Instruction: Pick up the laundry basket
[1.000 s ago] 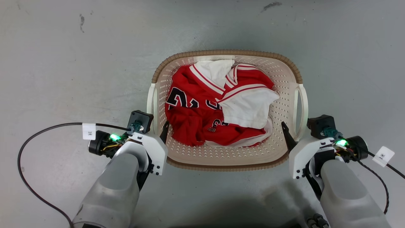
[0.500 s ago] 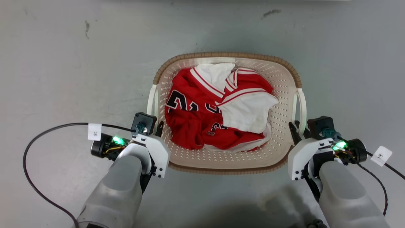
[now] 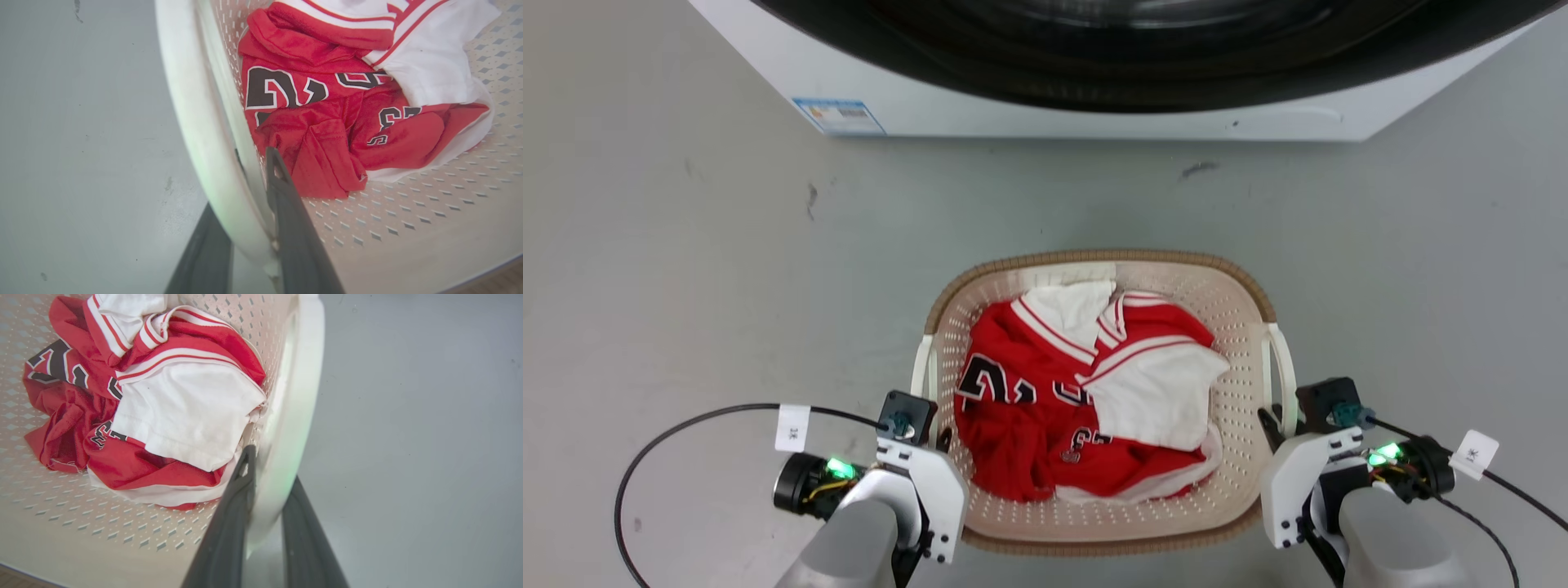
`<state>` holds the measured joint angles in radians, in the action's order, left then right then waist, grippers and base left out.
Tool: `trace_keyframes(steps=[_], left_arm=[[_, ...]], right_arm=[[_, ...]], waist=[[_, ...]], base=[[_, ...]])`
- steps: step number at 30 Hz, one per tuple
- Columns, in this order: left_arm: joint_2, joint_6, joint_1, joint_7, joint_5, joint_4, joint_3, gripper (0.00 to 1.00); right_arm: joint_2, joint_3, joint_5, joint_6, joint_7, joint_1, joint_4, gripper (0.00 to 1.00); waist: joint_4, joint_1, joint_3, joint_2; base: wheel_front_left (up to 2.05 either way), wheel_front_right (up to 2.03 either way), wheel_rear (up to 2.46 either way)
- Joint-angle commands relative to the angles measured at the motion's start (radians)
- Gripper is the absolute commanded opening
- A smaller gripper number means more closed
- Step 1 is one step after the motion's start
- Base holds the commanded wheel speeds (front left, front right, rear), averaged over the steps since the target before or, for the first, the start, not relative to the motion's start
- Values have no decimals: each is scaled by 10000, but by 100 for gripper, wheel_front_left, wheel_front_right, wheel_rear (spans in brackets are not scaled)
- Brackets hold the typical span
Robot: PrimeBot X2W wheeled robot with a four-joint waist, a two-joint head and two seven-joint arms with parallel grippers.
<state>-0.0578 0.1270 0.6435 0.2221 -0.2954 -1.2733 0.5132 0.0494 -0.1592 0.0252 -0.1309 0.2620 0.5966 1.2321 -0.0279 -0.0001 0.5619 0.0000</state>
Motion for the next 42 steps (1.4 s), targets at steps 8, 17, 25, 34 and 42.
trace_keyframes(steps=[8, 17, 25, 34, 42], left_arm=[[90, 67, -1000, -607, -670, 4, 878, 0], [35, 68, -1868, -1133, -1490, 164, 1729, 0], [-206, 69, -2557, -1858, -2525, 556, 2573, 0], [-412, 69, -2893, -2148, -3354, 735, 3157, 0], [-562, 69, -2560, -2676, -4025, 881, 3571, 0]], right_arm=[[6, -913, -603, 3, -227, -504, 294, 0], [-7, -1727, -1094, 3, -756, -1248, 424, 0], [-10, -2757, -1962, 2, -1610, -2028, 406, 0], [-13, -3675, -2647, -11, -2165, -2252, 322, 0], [-16, -4238, -3161, -11, -2783, -1937, 383, 0]], waist=[[101, 1, -1862, 0], [150, 1, -3310, 0], [227, 1, -4621, 0], [186, 1, -5470, 0], [144, 1, -5725, 0]], base=[[0, 0, 0], [0, 0, 0], [0, 0, 0], [0, 0, 0], [0, 0, 0]])
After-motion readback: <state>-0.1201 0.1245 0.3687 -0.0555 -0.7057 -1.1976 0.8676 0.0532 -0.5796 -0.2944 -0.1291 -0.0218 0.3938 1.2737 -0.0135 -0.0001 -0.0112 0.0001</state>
